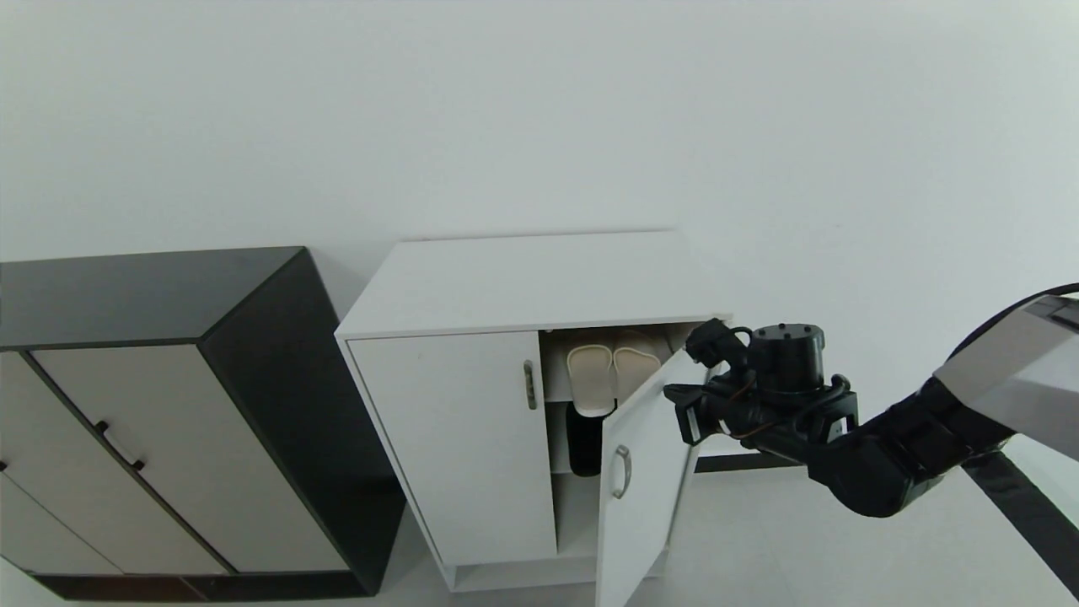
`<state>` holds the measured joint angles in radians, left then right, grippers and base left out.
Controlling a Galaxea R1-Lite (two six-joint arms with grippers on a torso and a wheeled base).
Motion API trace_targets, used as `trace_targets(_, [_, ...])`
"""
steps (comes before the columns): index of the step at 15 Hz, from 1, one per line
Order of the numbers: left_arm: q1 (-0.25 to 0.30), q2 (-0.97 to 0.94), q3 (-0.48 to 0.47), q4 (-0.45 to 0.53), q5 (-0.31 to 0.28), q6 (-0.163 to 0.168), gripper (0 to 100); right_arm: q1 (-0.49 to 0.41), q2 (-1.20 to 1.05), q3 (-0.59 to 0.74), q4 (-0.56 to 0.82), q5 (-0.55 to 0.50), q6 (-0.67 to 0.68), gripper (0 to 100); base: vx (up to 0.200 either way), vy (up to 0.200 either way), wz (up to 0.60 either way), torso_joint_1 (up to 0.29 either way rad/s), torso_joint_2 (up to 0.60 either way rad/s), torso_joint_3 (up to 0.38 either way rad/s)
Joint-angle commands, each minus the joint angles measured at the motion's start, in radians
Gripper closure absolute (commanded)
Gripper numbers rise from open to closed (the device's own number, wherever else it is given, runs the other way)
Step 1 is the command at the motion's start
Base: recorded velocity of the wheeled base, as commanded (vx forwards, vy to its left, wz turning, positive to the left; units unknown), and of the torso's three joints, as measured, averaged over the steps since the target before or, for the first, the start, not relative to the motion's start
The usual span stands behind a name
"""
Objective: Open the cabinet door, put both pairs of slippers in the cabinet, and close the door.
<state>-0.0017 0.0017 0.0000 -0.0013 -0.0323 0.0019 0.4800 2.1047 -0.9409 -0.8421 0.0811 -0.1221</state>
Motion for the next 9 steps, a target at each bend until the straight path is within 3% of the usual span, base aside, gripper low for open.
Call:
trace_targets(1, [0.0, 0.0, 0.0, 0.0, 0.0, 0.0, 100, 0.002, 0.064, -0.076, 0.002, -0.004, 0.021, 100, 0.0, 0.0, 0.0, 0.0, 0.0, 0.0])
trace_targets(9, [0.0, 0.0, 0.0, 0.0, 0.0, 0.0, 100, -0.004, 0.212, -0.309, 0.006, -0.053, 0.05, 100, 0.0, 0.0, 0.0, 0.0, 0.0, 0.0])
